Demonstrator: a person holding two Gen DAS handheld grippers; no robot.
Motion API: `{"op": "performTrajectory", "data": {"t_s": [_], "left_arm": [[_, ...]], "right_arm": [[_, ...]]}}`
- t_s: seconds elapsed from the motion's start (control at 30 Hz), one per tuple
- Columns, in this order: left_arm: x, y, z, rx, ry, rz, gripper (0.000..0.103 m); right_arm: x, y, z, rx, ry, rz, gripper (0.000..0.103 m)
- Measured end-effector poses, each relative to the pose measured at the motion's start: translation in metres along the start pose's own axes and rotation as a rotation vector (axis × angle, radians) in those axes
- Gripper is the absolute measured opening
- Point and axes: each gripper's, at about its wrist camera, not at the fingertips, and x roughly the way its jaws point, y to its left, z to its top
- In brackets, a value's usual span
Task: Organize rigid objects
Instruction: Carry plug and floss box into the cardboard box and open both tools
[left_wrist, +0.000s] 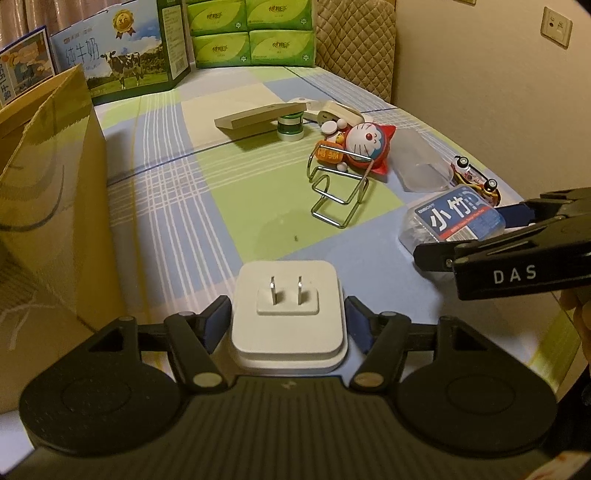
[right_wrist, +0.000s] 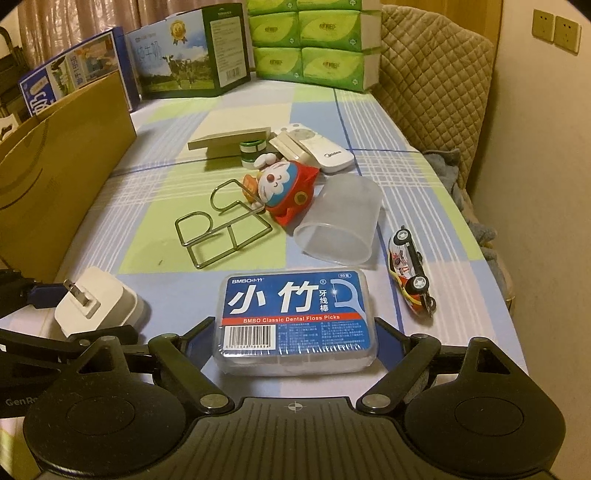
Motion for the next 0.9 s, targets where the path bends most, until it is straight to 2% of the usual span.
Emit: {"op": "performTrajectory", "data": {"t_s": [0.5,0.9], "left_arm": [[-0.002,0.000,-0.001,-0.006,0.000,0.004,0.060],[-0.036,0.006,0.002,-0.029,-0.019,0.010,0.060]], "right_arm": [[0.000,0.000,0.000,0.003,-0.003,0.000,0.083],[-0.022,0.005,0.004,0.027,-0.066,0.003,0.083]]}}
